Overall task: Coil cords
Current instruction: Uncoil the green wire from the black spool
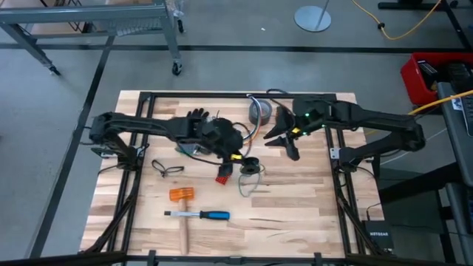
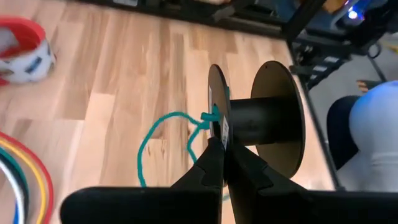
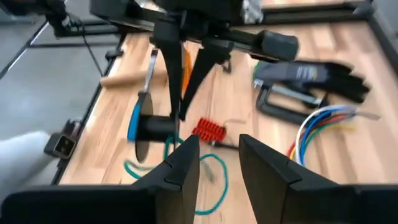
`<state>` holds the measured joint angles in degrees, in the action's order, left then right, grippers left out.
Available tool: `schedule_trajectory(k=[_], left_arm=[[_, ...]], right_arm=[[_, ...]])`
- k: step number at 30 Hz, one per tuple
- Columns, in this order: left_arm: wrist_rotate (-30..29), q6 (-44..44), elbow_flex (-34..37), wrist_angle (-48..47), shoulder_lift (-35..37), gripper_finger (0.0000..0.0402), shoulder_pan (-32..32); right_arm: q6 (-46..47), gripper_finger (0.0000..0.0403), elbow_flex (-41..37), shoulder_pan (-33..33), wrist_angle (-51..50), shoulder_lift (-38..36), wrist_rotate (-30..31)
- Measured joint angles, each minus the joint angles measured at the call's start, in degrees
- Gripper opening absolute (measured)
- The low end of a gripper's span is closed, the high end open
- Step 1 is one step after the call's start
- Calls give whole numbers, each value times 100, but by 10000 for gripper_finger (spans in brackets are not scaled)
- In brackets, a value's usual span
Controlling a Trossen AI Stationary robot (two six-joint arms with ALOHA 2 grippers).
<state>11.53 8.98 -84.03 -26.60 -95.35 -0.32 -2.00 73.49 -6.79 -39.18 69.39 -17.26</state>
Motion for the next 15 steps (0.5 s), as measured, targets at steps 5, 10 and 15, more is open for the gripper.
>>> schedule_trajectory(k=[5,10,15], left_arm=[[2,-167,-313,-226,-324,0,-6],[0,-148,-318,-378,-348,0,-79],[-53,-338,-319,-296,-348,0,-229]], right_arm=[[-250,115,0,0,-544,345,-32],[-335,115,0,0,-722,649,-273],[-431,115,0,0,-618,990,-981]])
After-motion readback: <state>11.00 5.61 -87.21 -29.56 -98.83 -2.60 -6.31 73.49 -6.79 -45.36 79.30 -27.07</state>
